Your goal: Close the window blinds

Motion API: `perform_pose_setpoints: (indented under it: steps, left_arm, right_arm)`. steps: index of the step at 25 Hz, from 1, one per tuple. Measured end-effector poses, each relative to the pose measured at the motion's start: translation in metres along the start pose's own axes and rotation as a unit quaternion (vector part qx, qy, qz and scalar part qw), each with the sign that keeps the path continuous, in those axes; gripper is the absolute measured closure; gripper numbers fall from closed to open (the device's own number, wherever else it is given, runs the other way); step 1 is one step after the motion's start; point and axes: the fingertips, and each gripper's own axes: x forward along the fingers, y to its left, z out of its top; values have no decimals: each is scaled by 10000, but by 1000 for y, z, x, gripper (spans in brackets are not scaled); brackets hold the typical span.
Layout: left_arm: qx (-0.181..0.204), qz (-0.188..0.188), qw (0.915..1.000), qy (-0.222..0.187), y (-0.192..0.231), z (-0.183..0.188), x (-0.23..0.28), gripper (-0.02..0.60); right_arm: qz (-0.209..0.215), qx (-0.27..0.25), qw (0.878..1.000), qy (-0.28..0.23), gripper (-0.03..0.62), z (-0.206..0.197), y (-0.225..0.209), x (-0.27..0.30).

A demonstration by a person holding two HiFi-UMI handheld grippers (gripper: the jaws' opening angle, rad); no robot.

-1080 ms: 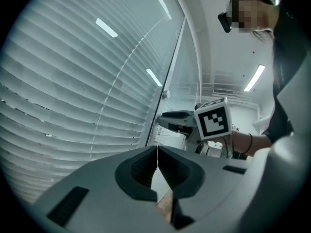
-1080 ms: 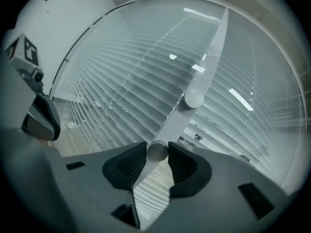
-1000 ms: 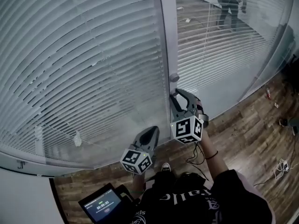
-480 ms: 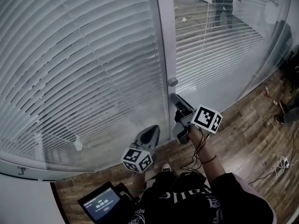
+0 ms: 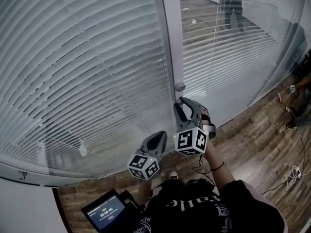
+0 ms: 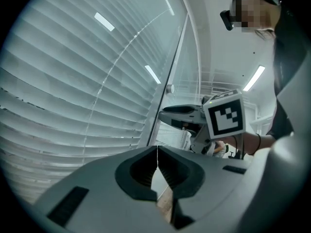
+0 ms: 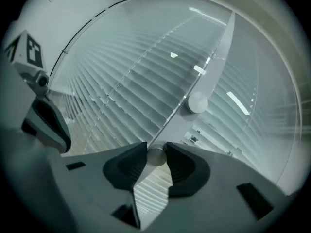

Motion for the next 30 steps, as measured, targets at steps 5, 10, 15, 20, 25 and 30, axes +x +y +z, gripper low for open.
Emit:
perform_pose_setpoints:
  steps: [5,10,15,20,25,30]
  left_arm:
    - [-3,104,9999,3,1,0,-2,577]
    - [13,109,9999,26,-3,0,-2,577]
    - [27,42,10000,82,-9,-3,1,577]
    - [20,73,9999,103,-5,-4,-2,577]
    - [4,98,9999,106,-6,-5,0,577]
    - [-2,112,9999,129,-5,-8,0,577]
  right_arm:
    - [620,3851,9207,-151,459,-14,-17,4]
    - [1613,7148,6783,-549,459,-21,-27,4]
    - [982,4641,8789,-496,457,-12,-21,-1]
    - [148,878,9960,-36,447,-6,-5,-2]
    - [-160,-381,9991,99,456,-6,-3,2]
    - [485,3073,9503,-155,457,-13,-13,3]
